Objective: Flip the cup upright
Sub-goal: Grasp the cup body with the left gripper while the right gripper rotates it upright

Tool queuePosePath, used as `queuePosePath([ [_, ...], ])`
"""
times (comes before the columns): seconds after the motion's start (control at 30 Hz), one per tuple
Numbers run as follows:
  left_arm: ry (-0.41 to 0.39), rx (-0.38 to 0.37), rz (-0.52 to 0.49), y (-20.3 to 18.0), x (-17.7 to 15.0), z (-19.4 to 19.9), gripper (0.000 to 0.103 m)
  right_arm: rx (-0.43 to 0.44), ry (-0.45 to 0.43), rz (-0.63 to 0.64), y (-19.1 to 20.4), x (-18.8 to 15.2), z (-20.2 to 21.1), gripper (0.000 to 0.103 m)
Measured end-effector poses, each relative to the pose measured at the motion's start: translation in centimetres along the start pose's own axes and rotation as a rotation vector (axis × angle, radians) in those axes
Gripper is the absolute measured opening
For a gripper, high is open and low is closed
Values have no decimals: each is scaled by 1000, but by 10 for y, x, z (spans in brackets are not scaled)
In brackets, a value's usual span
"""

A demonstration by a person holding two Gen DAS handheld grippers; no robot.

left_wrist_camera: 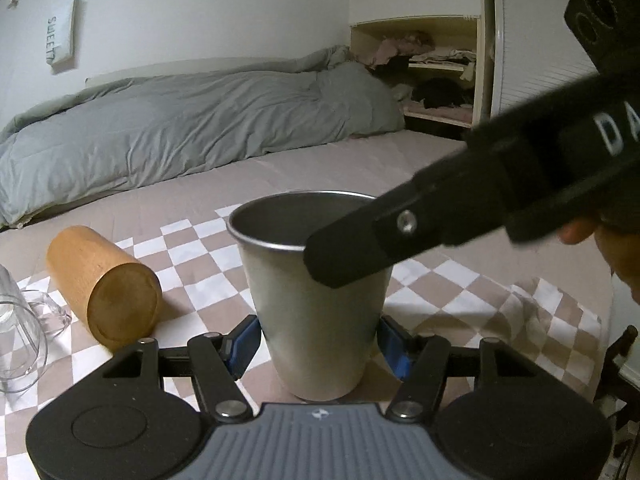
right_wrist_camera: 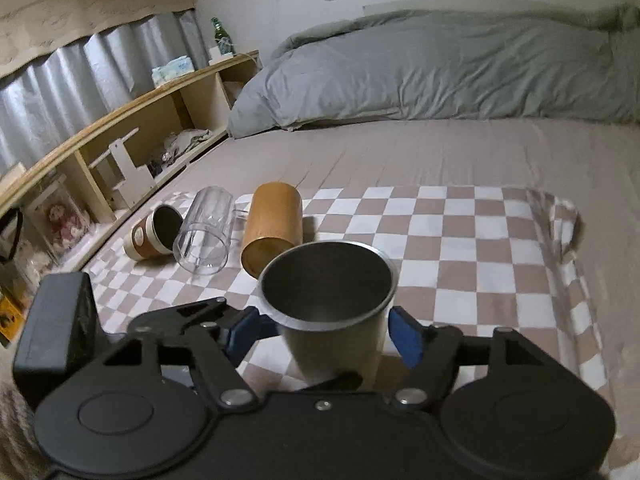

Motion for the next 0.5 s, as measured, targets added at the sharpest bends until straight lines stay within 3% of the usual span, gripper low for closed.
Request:
queuePosePath([
  [0.13, -15, 6, 12, 1, 0, 4, 67, -16, -31, 61, 9, 0, 0, 78],
  [0.27, -109, 20, -8, -3, 11, 21, 82, 20, -37, 42, 10, 1, 5, 78],
  [0.5, -158, 35, -6, -6, 20, 23, 77, 64, -54, -33, 6, 3, 12, 78],
])
Point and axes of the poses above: each gripper's, at about its wrist camera, not at the fingertips, and z roughly against the way its jaws point, y to its left, x to its top, the point moved 9 cm from there along -z, roughly the way its jaws point, and after that the axes turned 7 degrees about y, right-handed, at the moved point
